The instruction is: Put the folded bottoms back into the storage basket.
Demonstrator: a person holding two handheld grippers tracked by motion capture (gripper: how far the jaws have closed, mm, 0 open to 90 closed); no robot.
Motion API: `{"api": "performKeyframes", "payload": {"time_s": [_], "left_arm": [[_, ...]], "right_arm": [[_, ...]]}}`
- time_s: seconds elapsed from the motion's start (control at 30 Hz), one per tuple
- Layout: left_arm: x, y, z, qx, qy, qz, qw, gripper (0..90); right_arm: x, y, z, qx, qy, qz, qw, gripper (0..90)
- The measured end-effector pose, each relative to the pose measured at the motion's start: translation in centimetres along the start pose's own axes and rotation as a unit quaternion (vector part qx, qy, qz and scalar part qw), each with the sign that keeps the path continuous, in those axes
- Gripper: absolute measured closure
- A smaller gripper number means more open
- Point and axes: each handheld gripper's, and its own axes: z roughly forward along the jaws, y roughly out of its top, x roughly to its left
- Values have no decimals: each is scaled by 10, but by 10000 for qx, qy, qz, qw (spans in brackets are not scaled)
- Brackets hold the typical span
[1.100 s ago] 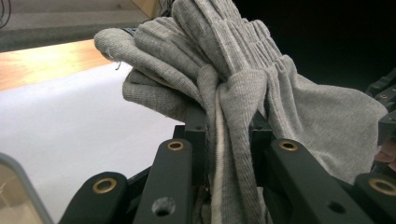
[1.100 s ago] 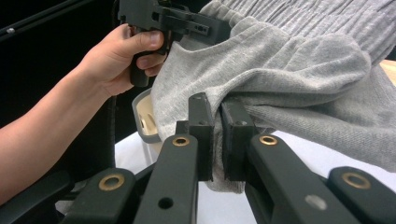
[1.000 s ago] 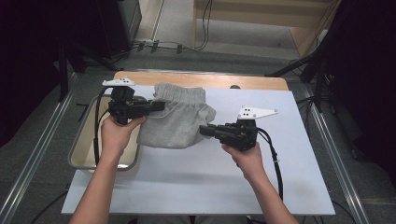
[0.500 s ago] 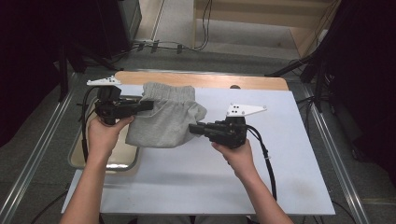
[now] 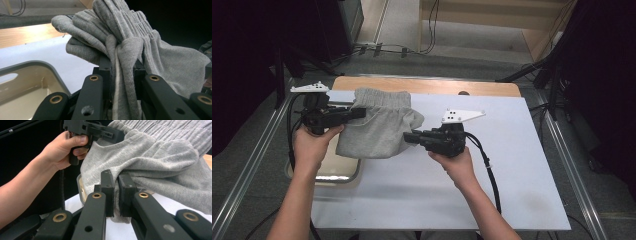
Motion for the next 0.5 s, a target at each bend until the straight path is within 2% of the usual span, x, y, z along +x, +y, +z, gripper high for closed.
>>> {"api": "performKeyframes", "payload": {"time_s": [0.5], "left_arm": [[12,-5,-22,-62,106,-69,9999,766]], "right_arm": [[7,7,21,51,120,-87,9999,824]]}}
